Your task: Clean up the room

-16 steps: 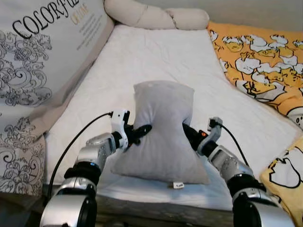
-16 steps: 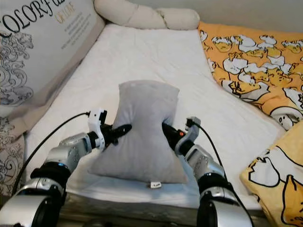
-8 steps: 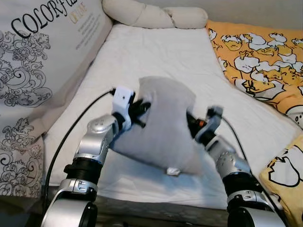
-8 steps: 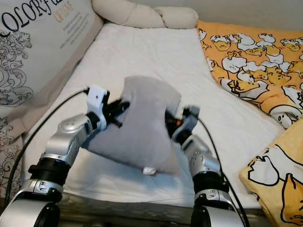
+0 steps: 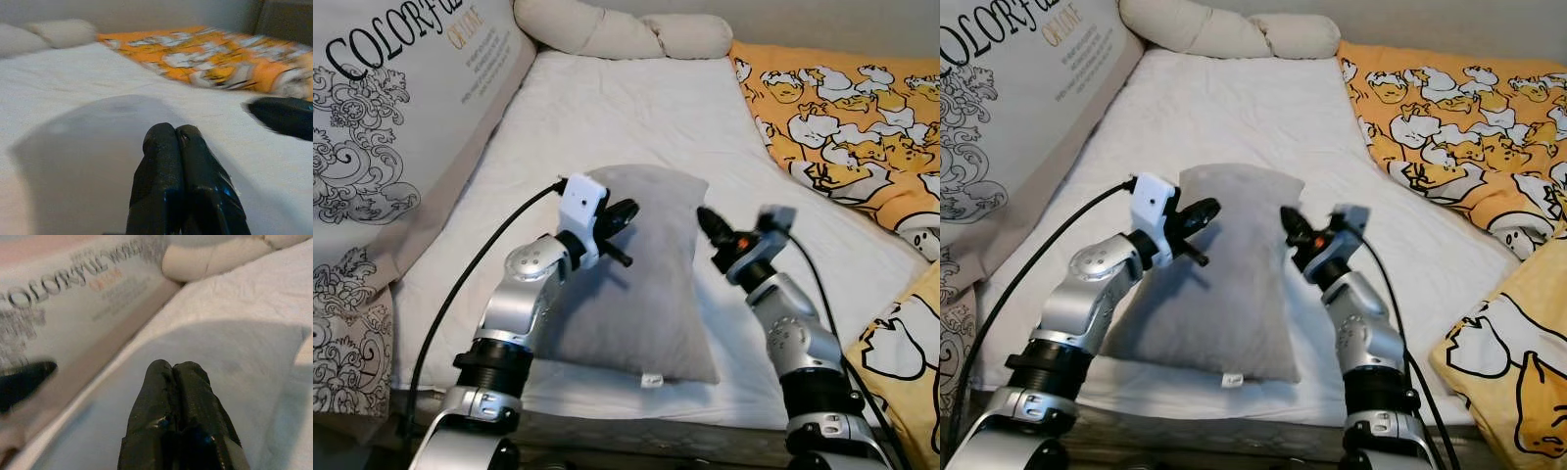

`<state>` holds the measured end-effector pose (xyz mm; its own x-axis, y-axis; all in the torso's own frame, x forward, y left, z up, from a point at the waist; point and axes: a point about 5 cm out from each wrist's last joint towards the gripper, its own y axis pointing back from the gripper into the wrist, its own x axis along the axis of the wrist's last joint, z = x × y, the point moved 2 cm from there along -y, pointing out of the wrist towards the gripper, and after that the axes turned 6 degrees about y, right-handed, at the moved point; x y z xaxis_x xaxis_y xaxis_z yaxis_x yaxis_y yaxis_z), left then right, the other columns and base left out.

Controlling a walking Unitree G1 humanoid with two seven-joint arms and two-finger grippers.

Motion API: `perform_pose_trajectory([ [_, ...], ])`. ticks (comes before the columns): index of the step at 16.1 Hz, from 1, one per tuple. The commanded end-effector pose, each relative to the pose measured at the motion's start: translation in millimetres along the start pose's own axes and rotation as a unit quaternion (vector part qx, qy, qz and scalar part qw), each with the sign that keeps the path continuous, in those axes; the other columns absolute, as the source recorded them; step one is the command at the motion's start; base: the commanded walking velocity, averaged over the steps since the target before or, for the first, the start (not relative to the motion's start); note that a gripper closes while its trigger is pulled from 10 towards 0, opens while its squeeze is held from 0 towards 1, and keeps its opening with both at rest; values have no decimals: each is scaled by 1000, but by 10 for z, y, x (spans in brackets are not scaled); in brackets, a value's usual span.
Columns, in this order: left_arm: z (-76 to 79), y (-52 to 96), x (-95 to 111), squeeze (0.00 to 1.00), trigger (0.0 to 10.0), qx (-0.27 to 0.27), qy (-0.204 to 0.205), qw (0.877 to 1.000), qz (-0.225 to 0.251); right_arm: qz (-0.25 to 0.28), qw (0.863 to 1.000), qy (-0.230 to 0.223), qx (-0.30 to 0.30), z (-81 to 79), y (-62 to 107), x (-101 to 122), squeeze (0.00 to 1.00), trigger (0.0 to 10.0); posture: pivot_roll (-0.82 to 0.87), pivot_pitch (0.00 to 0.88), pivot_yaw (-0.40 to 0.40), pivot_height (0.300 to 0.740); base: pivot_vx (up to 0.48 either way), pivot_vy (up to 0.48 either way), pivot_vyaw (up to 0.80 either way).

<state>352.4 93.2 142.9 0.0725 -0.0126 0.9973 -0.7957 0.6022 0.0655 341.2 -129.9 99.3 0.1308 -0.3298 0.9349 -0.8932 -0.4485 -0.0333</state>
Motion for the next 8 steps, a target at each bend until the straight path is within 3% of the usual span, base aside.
perform_pose_trajectory([
  [1,-195,47,50,0,10000,58,-66,996,5,-26,999,21,-19,55,55,-105,0,0,65,0,-21,740,0,0,0],
  [2,-267,92,65,1000,10000,67,-132,989,4,-39,998,34,-37,105,83,-133,0,10000,66,0,-22,740,0,0,0],
  [3,-290,110,69,1000,10000,69,-143,987,6,-41,997,43,-44,130,94,-134,0,10000,65,0,-20,740,0,0,0],
  [4,-336,146,105,1000,10000,84,-151,985,19,-31,998,45,-38,143,107,-98,455,10000,63,0,-18,740,0,0,0],
  [5,-343,152,110,1000,10000,85,-151,985,20,-28,998,50,-41,150,107,-82,847,10000,61,0,-16,740,0,0,0],
  [6,-349,158,100,1000,10000,84,-150,985,19,-19,997,56,-51,172,106,-44,808,10000,60,0,-16,740,0,0,0],
  [7,-348,155,85,1000,10000,84,-155,984,19,-10,997,58,-51,174,99,-6,1000,10000,59,0,-16,740,0,0,0],
  [8,-343,150,76,1000,10000,83,-159,984,21,-4,997,63,-46,164,93,21,1000,10000,59,0,-15,740,0,0,0],
])
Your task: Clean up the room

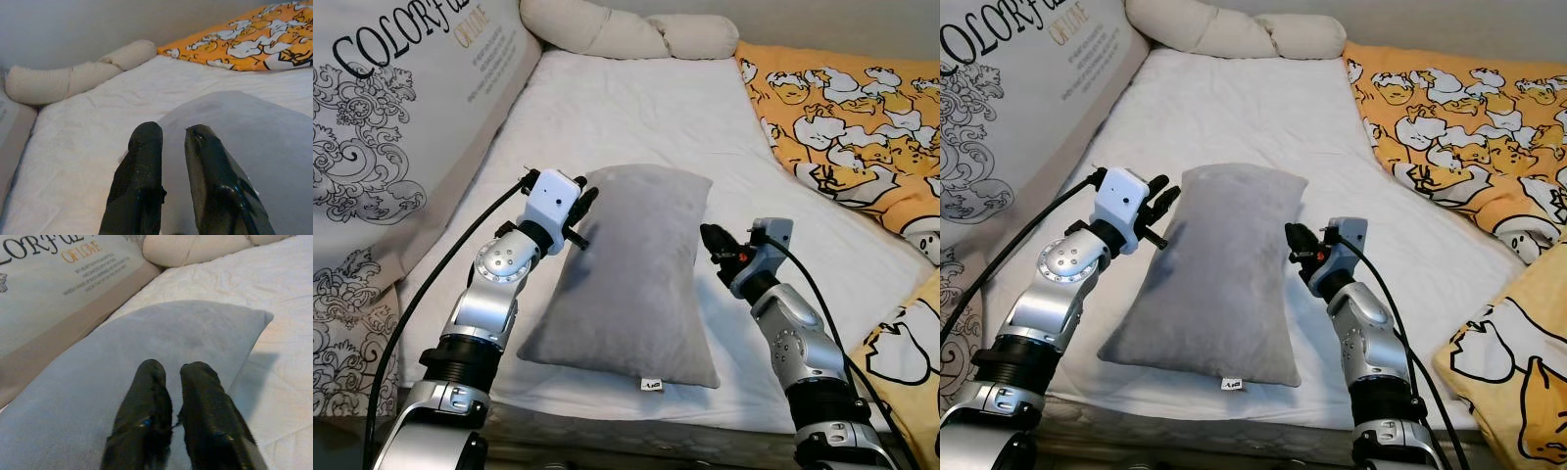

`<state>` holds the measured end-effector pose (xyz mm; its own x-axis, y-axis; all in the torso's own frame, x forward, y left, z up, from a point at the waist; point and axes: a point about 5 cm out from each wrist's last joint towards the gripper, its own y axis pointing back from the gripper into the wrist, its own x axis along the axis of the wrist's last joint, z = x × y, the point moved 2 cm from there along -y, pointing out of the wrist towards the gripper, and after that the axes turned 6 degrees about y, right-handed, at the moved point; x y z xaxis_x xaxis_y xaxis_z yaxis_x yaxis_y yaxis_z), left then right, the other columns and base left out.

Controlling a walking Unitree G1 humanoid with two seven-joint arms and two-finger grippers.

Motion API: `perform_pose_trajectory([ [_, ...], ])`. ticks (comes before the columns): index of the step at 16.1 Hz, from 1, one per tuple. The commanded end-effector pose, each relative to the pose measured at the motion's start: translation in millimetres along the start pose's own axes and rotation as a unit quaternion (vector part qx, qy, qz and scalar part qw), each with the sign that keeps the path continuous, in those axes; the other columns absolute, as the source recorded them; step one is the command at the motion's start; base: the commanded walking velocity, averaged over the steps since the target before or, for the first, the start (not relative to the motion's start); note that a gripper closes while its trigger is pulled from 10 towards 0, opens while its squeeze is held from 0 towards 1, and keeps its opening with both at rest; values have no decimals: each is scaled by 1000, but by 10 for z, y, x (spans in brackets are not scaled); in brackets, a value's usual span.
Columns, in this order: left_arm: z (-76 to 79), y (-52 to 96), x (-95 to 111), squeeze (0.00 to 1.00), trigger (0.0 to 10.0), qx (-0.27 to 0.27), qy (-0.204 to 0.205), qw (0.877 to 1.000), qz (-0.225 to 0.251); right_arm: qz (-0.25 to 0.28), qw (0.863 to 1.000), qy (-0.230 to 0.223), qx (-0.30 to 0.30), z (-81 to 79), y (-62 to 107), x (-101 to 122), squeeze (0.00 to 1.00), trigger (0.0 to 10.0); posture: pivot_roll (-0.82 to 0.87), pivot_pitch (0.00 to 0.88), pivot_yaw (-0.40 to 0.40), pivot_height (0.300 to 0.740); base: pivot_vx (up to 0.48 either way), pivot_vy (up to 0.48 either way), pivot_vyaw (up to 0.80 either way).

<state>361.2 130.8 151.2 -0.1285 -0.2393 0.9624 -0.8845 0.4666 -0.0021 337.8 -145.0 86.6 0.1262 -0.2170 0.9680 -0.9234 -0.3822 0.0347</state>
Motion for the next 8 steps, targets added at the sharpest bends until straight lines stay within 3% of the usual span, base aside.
perform_pose_trajectory([
  [1,18,-13,-8,1000,10000,-2,-11,1000,-1,22,1000,11,0,8,-12,113,1000,10000,58,0,-15,740,0,0,0],
  [8,-5,-29,-26,1000,10000,0,-21,1000,3,30,999,13,3,-12,-45,142,1000,10000,57,0,-9,740,0,0,0],
])
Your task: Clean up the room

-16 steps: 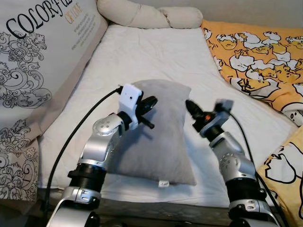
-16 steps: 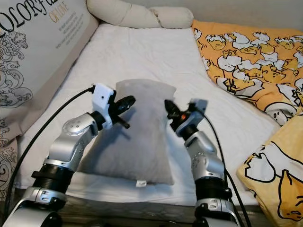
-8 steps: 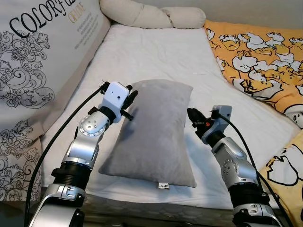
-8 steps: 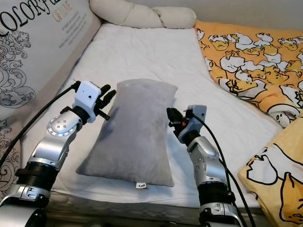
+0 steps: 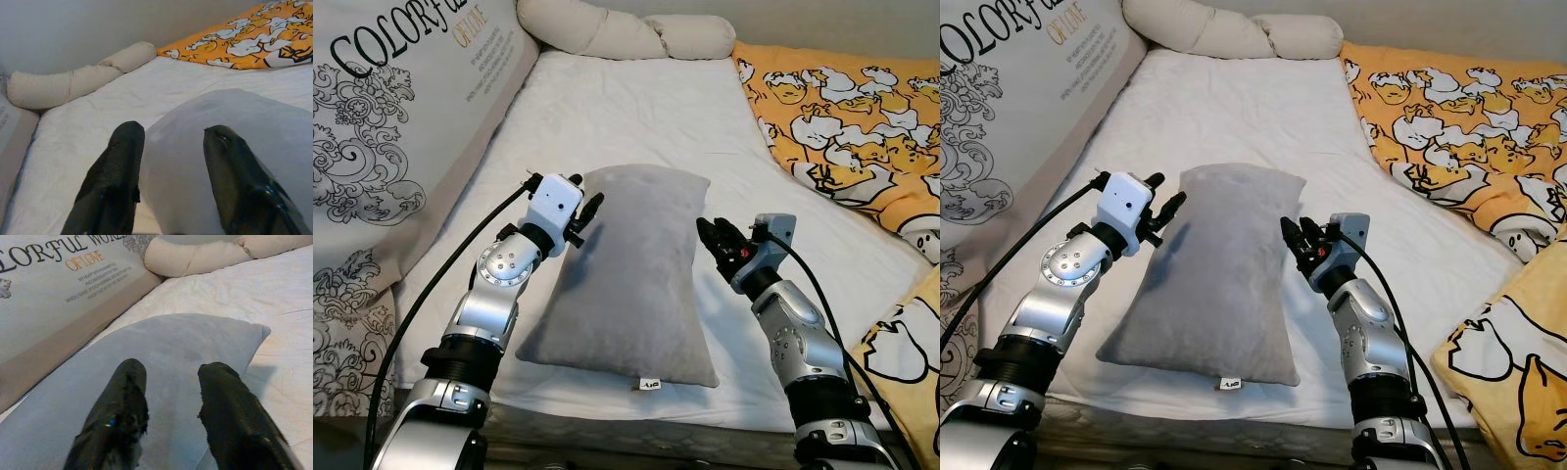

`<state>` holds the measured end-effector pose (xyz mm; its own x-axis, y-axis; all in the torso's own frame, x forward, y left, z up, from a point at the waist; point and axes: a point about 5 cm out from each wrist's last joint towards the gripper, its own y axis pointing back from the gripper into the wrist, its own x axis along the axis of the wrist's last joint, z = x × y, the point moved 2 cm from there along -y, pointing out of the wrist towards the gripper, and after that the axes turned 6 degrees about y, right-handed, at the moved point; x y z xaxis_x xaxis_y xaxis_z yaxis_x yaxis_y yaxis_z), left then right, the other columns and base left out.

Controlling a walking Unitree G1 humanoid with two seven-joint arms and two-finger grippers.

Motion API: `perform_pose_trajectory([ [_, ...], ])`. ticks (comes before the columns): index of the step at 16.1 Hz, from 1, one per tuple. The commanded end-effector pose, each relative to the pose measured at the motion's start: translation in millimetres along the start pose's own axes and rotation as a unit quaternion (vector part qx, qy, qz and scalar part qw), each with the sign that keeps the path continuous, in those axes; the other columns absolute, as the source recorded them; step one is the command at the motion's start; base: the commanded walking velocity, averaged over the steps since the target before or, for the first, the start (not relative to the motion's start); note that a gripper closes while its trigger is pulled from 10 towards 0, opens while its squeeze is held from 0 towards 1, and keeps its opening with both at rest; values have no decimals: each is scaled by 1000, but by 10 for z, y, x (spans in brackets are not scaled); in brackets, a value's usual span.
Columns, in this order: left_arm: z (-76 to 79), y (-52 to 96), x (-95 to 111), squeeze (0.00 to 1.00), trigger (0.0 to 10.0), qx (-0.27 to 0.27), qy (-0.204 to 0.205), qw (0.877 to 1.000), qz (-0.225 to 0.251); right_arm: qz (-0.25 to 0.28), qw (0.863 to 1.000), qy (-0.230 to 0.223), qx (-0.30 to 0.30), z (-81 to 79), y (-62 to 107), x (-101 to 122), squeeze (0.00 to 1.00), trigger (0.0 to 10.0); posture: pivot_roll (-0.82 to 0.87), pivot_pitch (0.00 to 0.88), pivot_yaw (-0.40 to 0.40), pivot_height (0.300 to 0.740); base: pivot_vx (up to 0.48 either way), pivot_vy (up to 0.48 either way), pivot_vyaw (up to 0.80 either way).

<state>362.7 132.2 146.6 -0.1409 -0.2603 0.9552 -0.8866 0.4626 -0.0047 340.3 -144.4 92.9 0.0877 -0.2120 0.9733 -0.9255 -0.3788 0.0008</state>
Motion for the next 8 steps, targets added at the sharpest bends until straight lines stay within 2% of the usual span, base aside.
perform_pose_trajectory([
  [1,-26,-19,-54,1000,10000,8,1,1000,-20,-10,1000,13,-10,20,-31,20,867,10000,57,0,-9,740,0,0,0],
  [2,-55,-9,-150,1000,10000,20,12,999,-48,-36,999,27,-23,43,-34,-50,867,10000,57,0,-9,740,0,0,0],
  [3,-92,10,-261,373,10000,37,55,995,-69,-45,999,16,-19,35,-38,-86,0,10000,59,0,-11,740,0,0,0],
  [4,-155,52,-447,0,10000,69,136,983,-101,-53,999,-5,-11,21,-49,-125,0,10000,52,0,-7,740,0,0,0],
  [5,-180,75,-525,0,10000,81,171,975,-112,-58,998,-16,-12,30,-54,-149,953,10000,51,0,-7,740,0,0,0],
  [6,-197,90,-583,1000,10000,88,215,966,-117,-60,997,-32,-22,69,-59,-166,1000,10000,49,0,-7,740,0,0,0],
  [7,-209,94,-627,1000,10000,91,277,950,-110,-62,995,-65,-42,138,-64,-186,1000,10000,46,0,-8,740,0,0,0],
  [8,-204,91,-652,1000,10000,85,309,941,-107,-62,992,-97,-52,192,-63,-197,1000,10000,41,0,-7,740,0,0,0],
])
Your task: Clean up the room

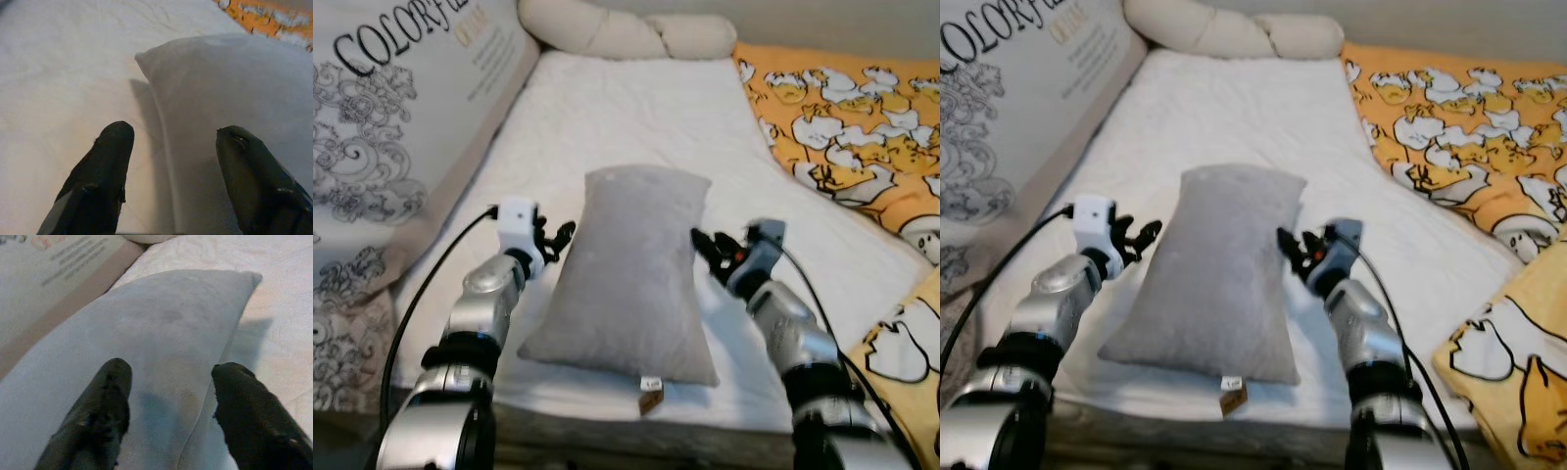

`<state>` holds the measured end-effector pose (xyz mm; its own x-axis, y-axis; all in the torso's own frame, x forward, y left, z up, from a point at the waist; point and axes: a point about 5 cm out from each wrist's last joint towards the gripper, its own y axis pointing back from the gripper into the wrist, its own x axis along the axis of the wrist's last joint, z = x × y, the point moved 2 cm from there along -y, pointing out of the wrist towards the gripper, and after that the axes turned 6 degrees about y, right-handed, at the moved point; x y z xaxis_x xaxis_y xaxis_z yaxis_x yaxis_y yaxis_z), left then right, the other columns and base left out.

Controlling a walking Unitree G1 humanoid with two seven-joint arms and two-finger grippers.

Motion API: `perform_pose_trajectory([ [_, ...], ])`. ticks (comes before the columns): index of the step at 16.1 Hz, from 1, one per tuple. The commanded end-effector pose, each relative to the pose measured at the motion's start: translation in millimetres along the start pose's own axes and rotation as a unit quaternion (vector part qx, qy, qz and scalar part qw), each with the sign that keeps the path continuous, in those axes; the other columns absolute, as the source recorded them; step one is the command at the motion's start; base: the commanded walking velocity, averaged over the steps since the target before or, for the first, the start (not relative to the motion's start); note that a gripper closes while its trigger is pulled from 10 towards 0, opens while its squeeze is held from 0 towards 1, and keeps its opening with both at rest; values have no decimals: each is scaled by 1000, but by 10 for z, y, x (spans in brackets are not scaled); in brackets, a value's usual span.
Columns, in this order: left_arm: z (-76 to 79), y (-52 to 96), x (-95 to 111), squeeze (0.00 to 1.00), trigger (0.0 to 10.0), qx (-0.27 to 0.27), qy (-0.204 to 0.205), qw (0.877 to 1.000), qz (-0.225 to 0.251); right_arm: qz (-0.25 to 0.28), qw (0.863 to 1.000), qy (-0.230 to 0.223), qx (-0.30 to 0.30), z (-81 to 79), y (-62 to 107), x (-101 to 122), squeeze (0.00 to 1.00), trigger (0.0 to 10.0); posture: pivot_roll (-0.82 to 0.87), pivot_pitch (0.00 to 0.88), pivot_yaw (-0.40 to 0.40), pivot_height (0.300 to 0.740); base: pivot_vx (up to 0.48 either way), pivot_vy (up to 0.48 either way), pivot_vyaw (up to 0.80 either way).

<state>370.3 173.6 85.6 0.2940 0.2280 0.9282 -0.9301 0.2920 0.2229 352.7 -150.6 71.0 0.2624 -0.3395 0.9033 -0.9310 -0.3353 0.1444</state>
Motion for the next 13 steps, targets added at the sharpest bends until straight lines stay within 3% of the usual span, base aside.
perform_pose_trajectory([
  [1,27,-39,12,1000,10000,-20,55,998,-2,-3,998,-55,-9,109,18,6,1000,10000,33,0,-5,740,0,0,0],
  [2,23,-57,-15,1000,10000,-30,116,993,-5,-1,994,-113,-1,172,15,36,1000,10000,26,0,-3,740,0,0,0],
  [3,21,-61,-16,1000,10000,-30,123,992,-5,-1,992,-123,-1,185,14,44,1000,10000,24,0,-2,740,0,0,0],
  [5,61,-75,-88,1000,10000,-47,189,981,-9,-16,980,-198,-9,276,40,-11,1000,10000,12,0,7,740,0,0,0],
  [7,141,-66,-243,1000,10000,-70,227,971,-36,-39,967,-253,-11,285,63,-124,1000,10000,8,0,10,740,0,0,0],
  [9,239,-50,-429,1000,10000,-88,224,968,-75,-73,961,-265,-15,260,81,-257,1000,10000,6,0,11,740,0,0,0],
  [10,335,-34,-543,275,10000,-110,232,962,-97,-92,959,-268,10,169,80,-347,0,10000,3,0,10,740,0,0,0],
  [11,388,-26,-574,0,10000,-128,240,957,-101,-100,958,-266,26,113,78,-388,0,10000,2,0,10,740,0,0,0],
  [12,464,-17,-597,0,10000,-157,254,949,-105,-116,958,-259,49,33,76,-452,0,10000,0,0,11,740,0,0,0],
  [13,503,-13,-604,0,10000,-172,258,945,-108,-124,958,-252,56,1,77,-489,0,6588,-1,0,12,740,0,0,0],
])
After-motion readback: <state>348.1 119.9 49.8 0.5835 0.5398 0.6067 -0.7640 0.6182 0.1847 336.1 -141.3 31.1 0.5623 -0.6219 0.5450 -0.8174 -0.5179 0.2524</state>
